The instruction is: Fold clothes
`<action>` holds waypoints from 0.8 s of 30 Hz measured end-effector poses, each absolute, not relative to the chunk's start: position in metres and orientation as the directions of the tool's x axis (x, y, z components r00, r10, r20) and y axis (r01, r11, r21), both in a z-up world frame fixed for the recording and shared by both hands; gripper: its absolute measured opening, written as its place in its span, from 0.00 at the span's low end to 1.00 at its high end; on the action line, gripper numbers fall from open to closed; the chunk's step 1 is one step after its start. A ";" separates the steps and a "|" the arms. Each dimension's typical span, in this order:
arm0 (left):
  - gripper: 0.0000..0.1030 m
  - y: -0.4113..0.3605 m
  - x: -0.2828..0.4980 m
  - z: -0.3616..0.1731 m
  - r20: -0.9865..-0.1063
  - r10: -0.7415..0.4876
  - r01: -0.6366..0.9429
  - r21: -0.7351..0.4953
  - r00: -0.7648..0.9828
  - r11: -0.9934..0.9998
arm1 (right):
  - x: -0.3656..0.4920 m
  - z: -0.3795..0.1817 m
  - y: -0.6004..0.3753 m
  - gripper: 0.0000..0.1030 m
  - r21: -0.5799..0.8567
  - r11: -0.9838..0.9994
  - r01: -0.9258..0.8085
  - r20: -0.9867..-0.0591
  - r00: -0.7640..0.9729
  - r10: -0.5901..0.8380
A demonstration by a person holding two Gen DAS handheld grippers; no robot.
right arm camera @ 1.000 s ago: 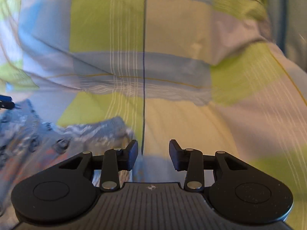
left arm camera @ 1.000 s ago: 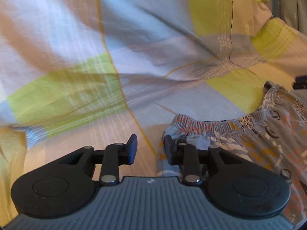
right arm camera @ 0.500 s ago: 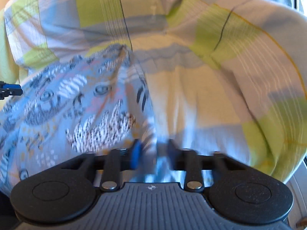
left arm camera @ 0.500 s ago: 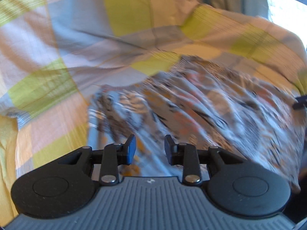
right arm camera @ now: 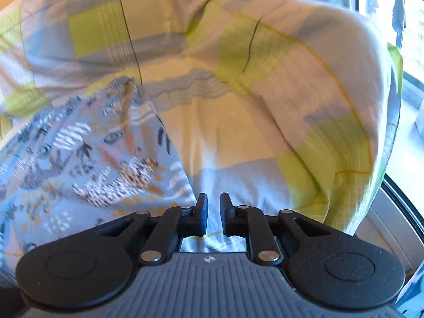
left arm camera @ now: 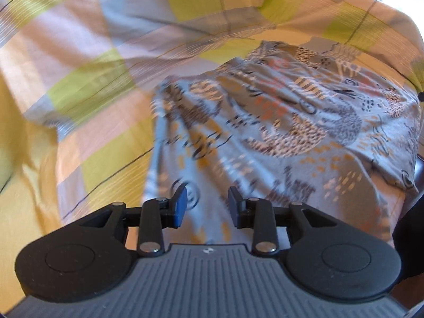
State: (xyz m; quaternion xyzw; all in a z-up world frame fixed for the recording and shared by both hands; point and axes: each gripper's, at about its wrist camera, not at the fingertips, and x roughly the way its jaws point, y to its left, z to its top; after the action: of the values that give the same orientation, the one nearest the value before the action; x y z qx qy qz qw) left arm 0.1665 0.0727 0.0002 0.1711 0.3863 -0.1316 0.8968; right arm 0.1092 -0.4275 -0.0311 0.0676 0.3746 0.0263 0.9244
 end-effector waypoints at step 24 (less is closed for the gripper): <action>0.31 0.188 0.079 0.022 -0.760 0.002 0.283 0.245 0.650 0.927 | 0.060 0.032 -0.159 0.49 0.223 0.761 -0.610 -0.573 0.549 0.608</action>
State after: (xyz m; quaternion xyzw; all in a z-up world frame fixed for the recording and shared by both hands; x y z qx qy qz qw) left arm 0.0794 0.1876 0.0224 0.1736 0.4110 -0.0787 0.8915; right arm 0.0603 -0.1588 0.0317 -0.0010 0.3253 0.3460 0.8801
